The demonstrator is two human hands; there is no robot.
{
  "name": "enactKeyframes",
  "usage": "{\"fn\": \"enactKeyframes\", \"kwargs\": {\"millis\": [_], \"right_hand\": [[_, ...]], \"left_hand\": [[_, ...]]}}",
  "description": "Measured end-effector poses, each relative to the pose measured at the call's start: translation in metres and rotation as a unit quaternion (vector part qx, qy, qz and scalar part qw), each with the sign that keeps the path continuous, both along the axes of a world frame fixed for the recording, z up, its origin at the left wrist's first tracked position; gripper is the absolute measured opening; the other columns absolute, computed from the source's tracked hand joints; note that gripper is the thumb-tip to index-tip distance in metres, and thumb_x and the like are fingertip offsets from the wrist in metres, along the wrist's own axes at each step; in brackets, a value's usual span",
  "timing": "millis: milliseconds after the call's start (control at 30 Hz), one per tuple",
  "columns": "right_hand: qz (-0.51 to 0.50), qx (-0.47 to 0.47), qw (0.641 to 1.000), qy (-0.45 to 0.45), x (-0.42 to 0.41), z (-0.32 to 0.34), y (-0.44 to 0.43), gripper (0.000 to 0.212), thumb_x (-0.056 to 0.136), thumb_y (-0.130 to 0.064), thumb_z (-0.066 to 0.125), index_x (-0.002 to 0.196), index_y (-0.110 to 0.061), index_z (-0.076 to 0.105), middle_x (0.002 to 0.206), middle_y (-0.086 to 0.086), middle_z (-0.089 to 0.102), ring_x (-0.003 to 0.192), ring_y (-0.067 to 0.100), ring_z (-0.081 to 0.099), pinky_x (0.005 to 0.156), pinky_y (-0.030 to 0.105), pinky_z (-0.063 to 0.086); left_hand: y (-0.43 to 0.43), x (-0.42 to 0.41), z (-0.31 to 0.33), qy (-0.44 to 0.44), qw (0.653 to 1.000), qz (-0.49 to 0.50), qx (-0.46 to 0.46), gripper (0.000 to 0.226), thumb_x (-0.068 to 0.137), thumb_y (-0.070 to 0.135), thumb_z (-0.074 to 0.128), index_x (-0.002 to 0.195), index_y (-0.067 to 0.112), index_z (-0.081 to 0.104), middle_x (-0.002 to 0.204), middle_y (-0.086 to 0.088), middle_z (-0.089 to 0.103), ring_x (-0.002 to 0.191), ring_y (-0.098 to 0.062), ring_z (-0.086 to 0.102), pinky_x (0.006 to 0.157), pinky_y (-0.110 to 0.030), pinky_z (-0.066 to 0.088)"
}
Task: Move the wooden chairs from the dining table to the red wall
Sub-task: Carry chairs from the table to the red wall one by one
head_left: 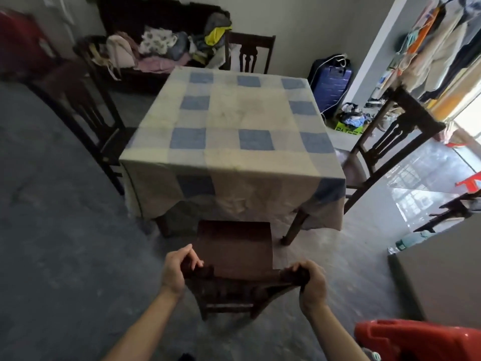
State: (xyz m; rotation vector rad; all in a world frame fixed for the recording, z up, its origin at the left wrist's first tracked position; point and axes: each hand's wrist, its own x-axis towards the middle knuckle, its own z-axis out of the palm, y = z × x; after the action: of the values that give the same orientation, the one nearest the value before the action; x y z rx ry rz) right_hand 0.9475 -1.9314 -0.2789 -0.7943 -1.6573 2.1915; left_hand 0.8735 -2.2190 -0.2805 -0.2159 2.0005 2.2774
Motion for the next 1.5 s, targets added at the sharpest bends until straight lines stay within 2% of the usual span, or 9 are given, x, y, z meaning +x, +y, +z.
{"fn": "enactKeyframes", "kwargs": {"millis": [467,567,667,733,767,833,900,1033,1500], "right_hand": [[0.235,0.086,0.967,0.046,-0.113,0.052,-0.128,0.039,0.084,-0.002,0.048,0.050,0.004,0.066,0.058,0.036,0.064,0.052,0.032,0.064,0.052,0.030,0.051],[0.289,0.144,0.943,0.085,-0.131,0.061,-0.185,0.041,0.085,-0.001,0.056,0.045,-0.005,0.066,0.054,0.018,0.068,0.050,0.024,0.067,0.051,0.025,0.054],[0.429,0.190,0.877,0.104,-0.137,0.100,-0.256,0.040,0.067,-0.052,0.073,0.053,-0.015,0.071,0.055,-0.015,0.070,0.059,-0.006,0.066,0.065,0.016,0.052],[0.494,0.158,0.851,0.082,-0.147,0.113,-0.294,0.051,0.067,-0.057,0.078,0.059,-0.006,0.072,0.057,-0.028,0.066,0.063,-0.016,0.063,0.071,0.006,0.046],[0.512,0.118,0.846,0.085,-0.153,0.118,-0.320,0.027,0.077,-0.030,0.081,0.059,-0.013,0.071,0.061,-0.028,0.068,0.068,-0.013,0.065,0.075,0.005,0.046],[0.418,0.115,0.891,0.135,-0.174,0.106,-0.362,0.043,0.081,0.011,0.068,0.050,-0.018,0.064,0.059,-0.009,0.069,0.064,0.013,0.068,0.071,0.026,0.057],[0.368,0.029,0.926,0.076,-0.189,0.112,-0.405,0.048,0.087,0.006,0.054,0.043,-0.010,0.063,0.050,0.012,0.061,0.053,0.035,0.058,0.051,0.040,0.055],[0.389,-0.045,0.914,0.106,-0.221,0.149,-0.489,0.051,0.090,-0.004,0.046,0.044,-0.005,0.067,0.049,0.015,0.062,0.047,0.024,0.064,0.047,0.025,0.055],[0.499,-0.077,0.853,0.133,-0.445,0.191,-0.779,0.035,0.081,-0.014,0.056,0.047,-0.011,0.064,0.056,0.013,0.056,0.065,0.032,0.052,0.075,0.048,0.042]], "left_hand": [[-0.141,0.042,0.061,0.012,0.973,0.205,0.108,0.031,0.071,0.020,0.046,0.043,0.006,0.044,0.050,-0.010,0.036,0.041,-0.020,0.042,0.041,-0.021,0.036],[-0.216,0.044,0.076,-0.017,0.978,0.179,0.102,0.058,0.073,0.041,0.056,0.034,0.001,0.041,0.038,-0.016,0.034,0.042,-0.022,0.052,0.048,-0.020,0.039],[-0.284,0.065,0.100,0.026,0.992,0.083,0.092,0.110,0.045,0.096,0.056,0.063,-0.011,0.038,0.064,-0.037,0.028,0.049,0.014,0.058,0.065,-0.010,0.041],[-0.317,0.068,0.127,0.058,0.991,0.103,0.063,0.113,0.033,0.084,0.068,0.053,-0.018,0.024,0.047,-0.035,0.019,0.039,0.007,0.054,0.058,-0.012,0.040],[-0.331,0.066,0.133,0.048,0.984,0.166,0.047,0.088,0.044,0.066,0.069,0.034,-0.007,0.020,0.033,-0.020,0.023,0.034,-0.001,0.051,0.054,-0.017,0.040],[-0.351,0.066,0.131,0.081,0.947,0.307,0.050,0.044,0.063,0.036,0.053,0.036,0.003,0.042,0.039,-0.011,0.040,0.037,-0.015,0.046,0.053,-0.028,0.037],[-0.376,0.065,0.141,0.120,0.919,0.375,0.037,0.030,0.067,0.022,0.046,0.044,0.003,0.046,0.047,-0.012,0.039,0.046,-0.020,0.039,0.054,-0.033,0.033],[-0.438,0.051,0.161,0.165,0.897,0.410,-0.001,0.025,0.061,0.026,0.051,0.049,0.004,0.047,0.052,-0.014,0.038,0.052,-0.020,0.037,0.056,-0.033,0.032],[-0.658,-0.129,0.199,0.161,0.835,0.526,-0.019,0.031,0.059,0.035,0.054,0.050,0.006,0.044,0.054,-0.009,0.038,0.051,-0.017,0.038,0.060,-0.037,0.031]]}}
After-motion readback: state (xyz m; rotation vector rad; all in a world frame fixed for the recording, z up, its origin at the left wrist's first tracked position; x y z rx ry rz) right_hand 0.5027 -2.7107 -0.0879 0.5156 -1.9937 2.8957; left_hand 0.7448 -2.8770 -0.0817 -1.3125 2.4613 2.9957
